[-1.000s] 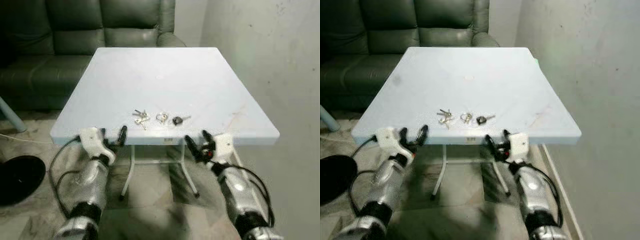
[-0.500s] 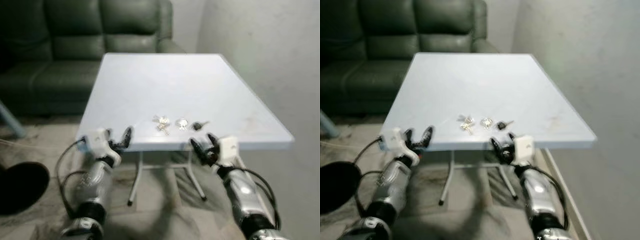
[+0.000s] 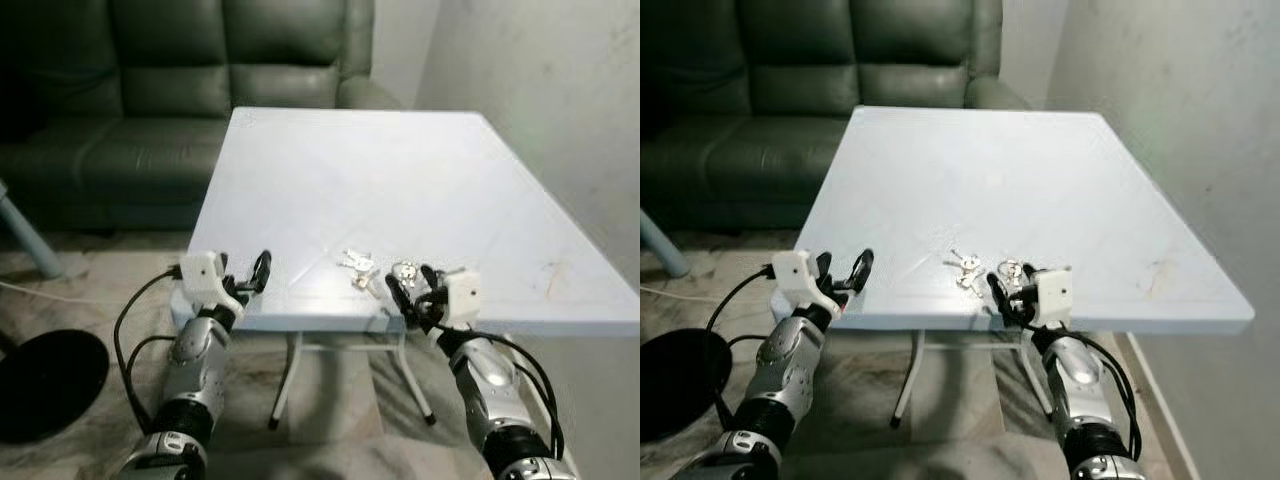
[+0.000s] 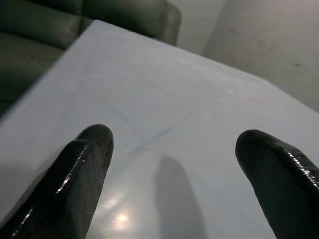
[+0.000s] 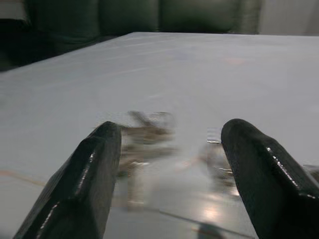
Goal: Hang keys on a hook
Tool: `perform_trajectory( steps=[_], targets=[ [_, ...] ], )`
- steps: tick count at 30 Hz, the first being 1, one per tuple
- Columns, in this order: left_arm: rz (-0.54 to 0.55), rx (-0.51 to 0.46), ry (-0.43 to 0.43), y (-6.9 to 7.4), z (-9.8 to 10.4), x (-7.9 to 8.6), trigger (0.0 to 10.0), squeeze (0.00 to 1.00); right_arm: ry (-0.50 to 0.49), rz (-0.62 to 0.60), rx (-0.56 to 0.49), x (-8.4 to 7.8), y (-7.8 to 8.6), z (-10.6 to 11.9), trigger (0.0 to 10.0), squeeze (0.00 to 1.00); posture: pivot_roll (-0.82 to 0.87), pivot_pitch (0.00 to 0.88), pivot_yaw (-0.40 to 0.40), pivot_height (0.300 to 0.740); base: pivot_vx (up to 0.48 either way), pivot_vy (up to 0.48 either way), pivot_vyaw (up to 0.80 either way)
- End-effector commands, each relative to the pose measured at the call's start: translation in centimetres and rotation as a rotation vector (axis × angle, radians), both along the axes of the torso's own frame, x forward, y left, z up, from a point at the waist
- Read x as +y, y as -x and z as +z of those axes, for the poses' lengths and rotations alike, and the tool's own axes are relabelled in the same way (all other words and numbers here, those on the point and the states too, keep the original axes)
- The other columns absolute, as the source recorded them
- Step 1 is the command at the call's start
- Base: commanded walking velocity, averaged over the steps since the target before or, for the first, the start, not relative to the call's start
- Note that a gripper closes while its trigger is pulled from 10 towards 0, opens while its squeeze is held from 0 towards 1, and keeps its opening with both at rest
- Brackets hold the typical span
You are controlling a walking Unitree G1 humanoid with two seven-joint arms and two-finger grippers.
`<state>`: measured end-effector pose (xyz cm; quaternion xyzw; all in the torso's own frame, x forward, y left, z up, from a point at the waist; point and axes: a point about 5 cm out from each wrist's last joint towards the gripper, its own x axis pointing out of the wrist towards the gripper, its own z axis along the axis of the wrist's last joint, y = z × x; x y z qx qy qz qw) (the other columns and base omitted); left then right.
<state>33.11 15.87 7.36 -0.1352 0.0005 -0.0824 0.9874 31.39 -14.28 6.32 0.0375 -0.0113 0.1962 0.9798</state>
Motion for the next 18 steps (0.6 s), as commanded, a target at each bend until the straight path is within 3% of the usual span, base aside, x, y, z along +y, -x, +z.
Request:
perform_trajectory(
  steps=[1,9,10,18],
  targets=[
    [-0.019,0.007,-0.004,0.0,-0.1,-0.7,10.0,0.0,0.017,-0.018,-0.017,-1.0,-0.2,0.4,10.0,0.0,0.03,0.0,-0.039,0.732,0.0,0.0,0.0],
    [-0.076,-0.024,-0.038,0.1,0.4,-1.7,10.0,0.0,0.011,-0.037,-0.028,-1.1,-0.4,0.8,10.0,0.0,0.03,0.0,-0.035,0.732,0.0,0.0,0.0],
    [-0.111,-0.05,-0.07,0.2,0.8,-2.2,10.0,0.0,0.0,-0.051,-0.031,-1.3,-0.6,1.0,10.0,0.0,0.03,0.0,-0.035,0.732,0.0,0.0,0.0],
    [-0.245,-0.076,-0.08,1.0,1.0,-5.0,10.0,0.0,0.017,-0.074,-0.032,-1.7,-1.1,1.4,10.0,0.0,0.04,0.0,-0.032,0.732,0.0,0.0,0.0]
  ],
)
